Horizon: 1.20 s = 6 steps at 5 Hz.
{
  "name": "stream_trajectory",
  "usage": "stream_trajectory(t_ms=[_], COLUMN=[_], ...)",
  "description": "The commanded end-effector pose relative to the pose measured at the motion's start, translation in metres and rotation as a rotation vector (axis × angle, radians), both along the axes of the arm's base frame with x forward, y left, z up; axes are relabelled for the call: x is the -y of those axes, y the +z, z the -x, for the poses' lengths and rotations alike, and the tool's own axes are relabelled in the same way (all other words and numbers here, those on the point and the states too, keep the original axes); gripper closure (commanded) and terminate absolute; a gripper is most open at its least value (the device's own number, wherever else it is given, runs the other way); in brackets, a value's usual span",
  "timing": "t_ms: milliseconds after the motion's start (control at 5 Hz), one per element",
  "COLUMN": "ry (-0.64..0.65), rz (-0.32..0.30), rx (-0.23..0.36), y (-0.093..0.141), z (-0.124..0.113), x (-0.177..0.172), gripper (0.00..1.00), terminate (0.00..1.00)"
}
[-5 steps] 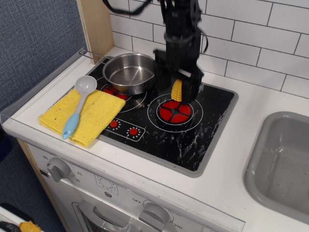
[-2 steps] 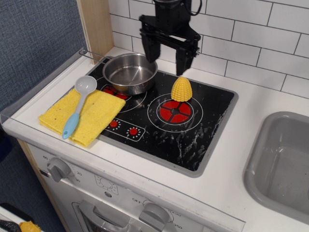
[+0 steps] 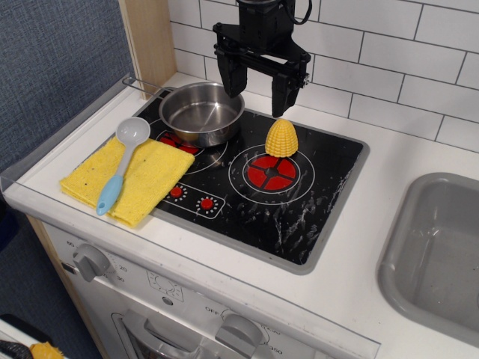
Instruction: Place the yellow vegetable slightly above the top right burner.
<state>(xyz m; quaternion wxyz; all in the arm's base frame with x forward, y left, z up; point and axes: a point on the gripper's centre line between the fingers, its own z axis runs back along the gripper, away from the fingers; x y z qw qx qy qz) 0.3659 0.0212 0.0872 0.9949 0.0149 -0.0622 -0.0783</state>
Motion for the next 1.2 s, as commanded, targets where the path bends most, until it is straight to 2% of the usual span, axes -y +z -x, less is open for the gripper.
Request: stream_trajectory(t_ms=[0, 800, 1000], ry=[-0.001, -0.001, -0.001], rz=[-0.007, -0.007, -0.007], rx=[0.047, 0.047, 0.047], y=[0.0189, 0.0189, 0.0189], z=[0.0021, 0.0021, 0.0021], x=[-0.0031, -0.0031, -0.0031], gripper=[0.00, 0.00, 0.00], terminate=[0.00, 0.00, 1.00])
